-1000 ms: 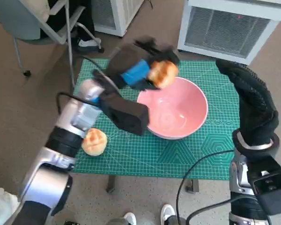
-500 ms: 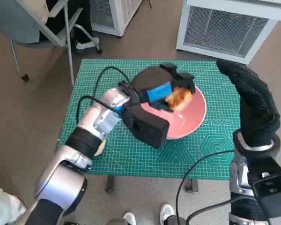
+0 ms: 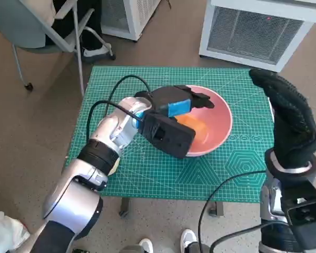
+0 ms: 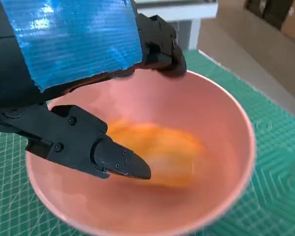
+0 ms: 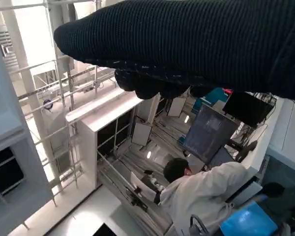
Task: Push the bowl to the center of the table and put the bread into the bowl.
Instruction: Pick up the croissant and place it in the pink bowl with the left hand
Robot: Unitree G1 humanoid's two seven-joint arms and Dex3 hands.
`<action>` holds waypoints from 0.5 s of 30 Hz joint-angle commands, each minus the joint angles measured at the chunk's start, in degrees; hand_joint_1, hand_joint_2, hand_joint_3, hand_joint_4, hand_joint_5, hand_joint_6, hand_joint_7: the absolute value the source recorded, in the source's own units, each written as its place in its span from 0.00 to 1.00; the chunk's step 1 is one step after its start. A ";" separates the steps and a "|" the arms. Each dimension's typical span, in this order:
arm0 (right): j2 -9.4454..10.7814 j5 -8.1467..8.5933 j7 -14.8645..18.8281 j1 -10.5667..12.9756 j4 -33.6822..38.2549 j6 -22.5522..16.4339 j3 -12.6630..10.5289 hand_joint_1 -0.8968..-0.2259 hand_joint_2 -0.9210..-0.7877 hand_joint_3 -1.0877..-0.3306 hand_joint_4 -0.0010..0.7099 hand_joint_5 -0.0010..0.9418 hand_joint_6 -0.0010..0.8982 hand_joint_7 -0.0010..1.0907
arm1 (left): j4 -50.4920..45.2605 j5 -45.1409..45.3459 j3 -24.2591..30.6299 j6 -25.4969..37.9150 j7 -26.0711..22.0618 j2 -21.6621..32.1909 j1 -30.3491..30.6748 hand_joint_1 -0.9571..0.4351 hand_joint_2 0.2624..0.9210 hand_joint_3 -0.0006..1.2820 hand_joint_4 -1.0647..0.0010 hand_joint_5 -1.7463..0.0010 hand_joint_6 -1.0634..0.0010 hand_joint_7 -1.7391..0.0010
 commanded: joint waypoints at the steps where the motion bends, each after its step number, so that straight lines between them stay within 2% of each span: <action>1: 0.46 -0.92 -0.78 1.32 -0.21 0.66 -0.05 0.44 0.00 0.42 0.42 0.00 0.00 0.63 | -1.44 -0.85 0.45 -3.26 0.52 1.23 -0.24 0.33 0.89 0.01 1.00 1.00 0.93 0.90; 8: 0.90 -1.45 -1.12 1.32 -0.16 0.44 0.34 0.44 0.00 0.42 0.42 0.00 0.00 0.63 | -5.47 -4.45 4.00 -7.92 0.66 4.85 2.21 0.33 0.91 0.01 0.97 0.99 0.89 0.89; 15: 1.12 -1.60 -1.16 1.61 -0.55 0.27 0.65 0.44 0.00 0.42 0.42 0.00 0.00 0.63 | -17.36 -10.11 9.24 -10.22 -1.78 11.55 8.61 0.34 0.96 0.00 0.66 0.97 0.71 0.84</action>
